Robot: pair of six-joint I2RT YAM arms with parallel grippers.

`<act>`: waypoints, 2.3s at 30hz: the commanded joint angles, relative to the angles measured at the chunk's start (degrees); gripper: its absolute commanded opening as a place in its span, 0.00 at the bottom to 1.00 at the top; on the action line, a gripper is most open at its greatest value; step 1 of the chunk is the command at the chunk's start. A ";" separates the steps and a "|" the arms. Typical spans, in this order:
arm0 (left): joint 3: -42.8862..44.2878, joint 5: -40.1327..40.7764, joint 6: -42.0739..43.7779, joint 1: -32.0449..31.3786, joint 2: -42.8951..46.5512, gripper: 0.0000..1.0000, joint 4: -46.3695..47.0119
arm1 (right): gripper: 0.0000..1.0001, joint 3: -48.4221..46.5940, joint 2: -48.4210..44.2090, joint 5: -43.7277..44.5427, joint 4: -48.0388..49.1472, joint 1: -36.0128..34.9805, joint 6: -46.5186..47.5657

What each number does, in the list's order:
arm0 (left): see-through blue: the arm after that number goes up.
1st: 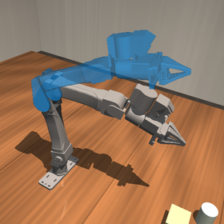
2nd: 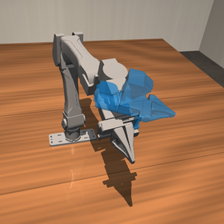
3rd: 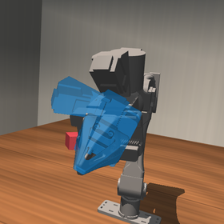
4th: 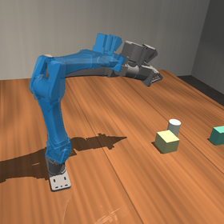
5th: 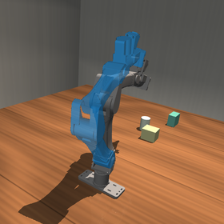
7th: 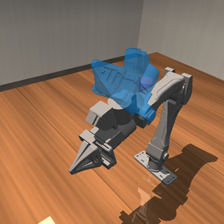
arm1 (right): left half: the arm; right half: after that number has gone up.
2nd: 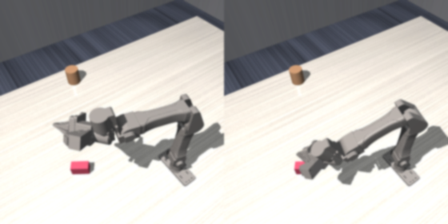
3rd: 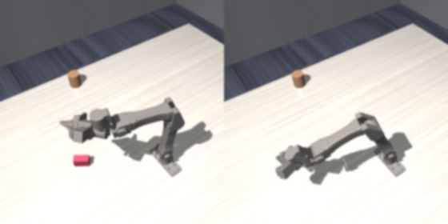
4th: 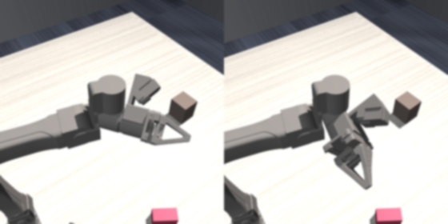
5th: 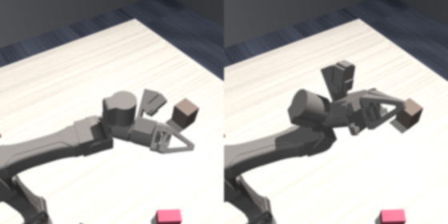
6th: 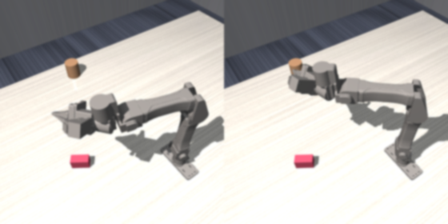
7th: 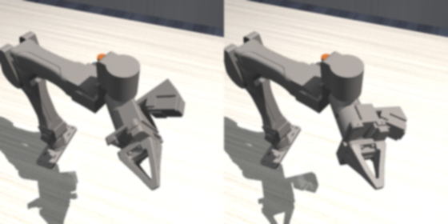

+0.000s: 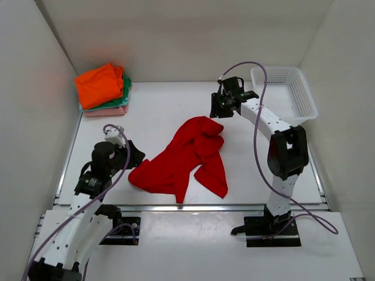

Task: Fold and stack the t-shirts
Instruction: Move the tshirt to the center of the board, then flatten out the tshirt

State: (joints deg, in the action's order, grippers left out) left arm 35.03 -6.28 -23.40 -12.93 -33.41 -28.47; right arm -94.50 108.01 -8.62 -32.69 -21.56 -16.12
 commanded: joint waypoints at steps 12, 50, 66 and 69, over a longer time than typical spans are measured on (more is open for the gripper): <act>-15.16 -11.74 -16.84 -20.20 -12.21 0.56 15.80 | 0.43 23.12 -13.26 2.65 7.54 -2.60 1.19; -14.63 -10.50 -23.27 -30.67 -30.93 0.00 33.04 | 0.58 12.48 3.98 0.62 16.49 4.26 -9.72; -17.80 -10.24 -23.18 -27.42 -25.57 0.00 32.07 | 0.54 20.77 2.03 -11.31 31.01 5.91 -16.05; -18.42 -10.33 -23.01 -26.01 -23.73 0.00 31.20 | 0.29 17.17 4.58 -13.87 30.14 7.40 -16.49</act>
State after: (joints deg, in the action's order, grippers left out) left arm 17.34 -16.53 -46.96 -40.25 -59.55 3.20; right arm -73.21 110.52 -19.11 -6.72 -16.23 -31.59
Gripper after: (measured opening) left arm 0.014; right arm 0.341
